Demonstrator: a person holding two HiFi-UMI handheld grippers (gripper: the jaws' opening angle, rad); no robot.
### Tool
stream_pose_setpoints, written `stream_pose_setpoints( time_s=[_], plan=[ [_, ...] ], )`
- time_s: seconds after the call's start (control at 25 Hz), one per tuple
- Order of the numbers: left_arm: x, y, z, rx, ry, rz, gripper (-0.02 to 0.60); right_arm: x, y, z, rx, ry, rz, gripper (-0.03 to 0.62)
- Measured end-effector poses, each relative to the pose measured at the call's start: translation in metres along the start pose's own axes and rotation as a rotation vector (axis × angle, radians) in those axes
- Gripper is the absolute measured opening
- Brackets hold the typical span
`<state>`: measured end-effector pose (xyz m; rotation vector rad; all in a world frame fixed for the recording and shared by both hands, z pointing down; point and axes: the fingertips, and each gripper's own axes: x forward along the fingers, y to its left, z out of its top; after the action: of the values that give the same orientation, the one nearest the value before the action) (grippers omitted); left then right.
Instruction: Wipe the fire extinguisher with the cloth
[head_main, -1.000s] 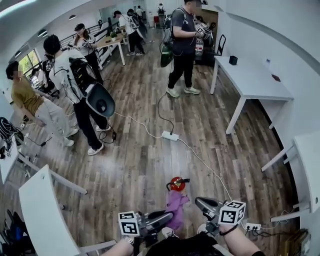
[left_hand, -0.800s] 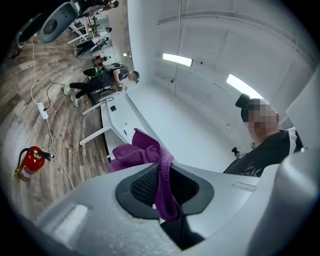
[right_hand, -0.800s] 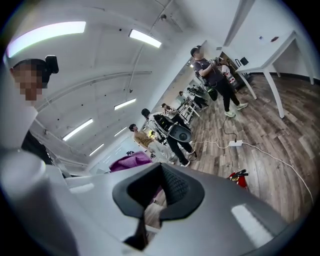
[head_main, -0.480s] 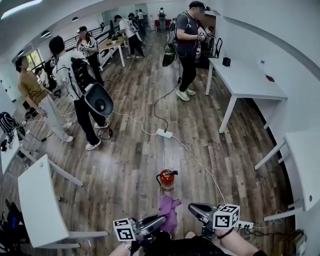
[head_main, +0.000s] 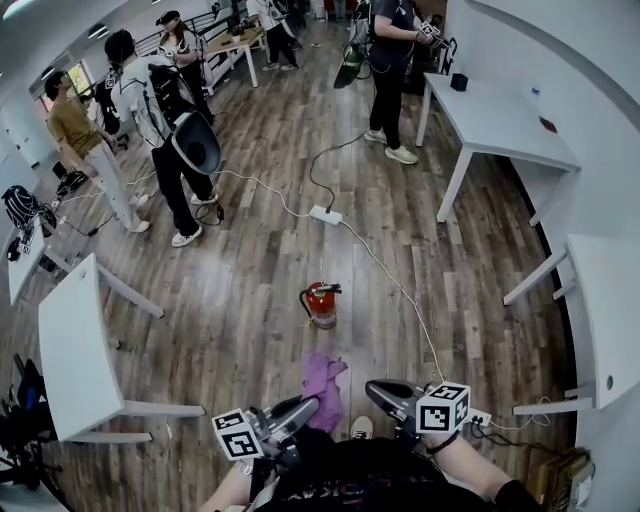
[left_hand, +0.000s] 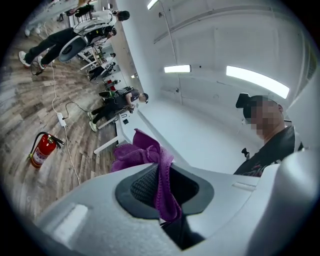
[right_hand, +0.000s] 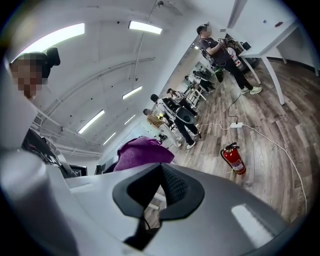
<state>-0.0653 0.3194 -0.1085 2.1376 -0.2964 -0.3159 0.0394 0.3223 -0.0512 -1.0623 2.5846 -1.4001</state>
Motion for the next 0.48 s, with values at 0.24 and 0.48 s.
stream_pose_setpoints(
  time_s=[0.24,0.48],
  plan=[
    [0.001,-0.003,-0.001,-0.01,0.003,0.015,0.046,-0.022,0.004,0.003,0.02,-0.067,-0.015,0.005],
    [0.003,-0.004,-0.017,-0.007,0.019,0.026,0.046,-0.028,0.004,-0.01,0.047,-0.068,-0.01,0.005]
  ],
)
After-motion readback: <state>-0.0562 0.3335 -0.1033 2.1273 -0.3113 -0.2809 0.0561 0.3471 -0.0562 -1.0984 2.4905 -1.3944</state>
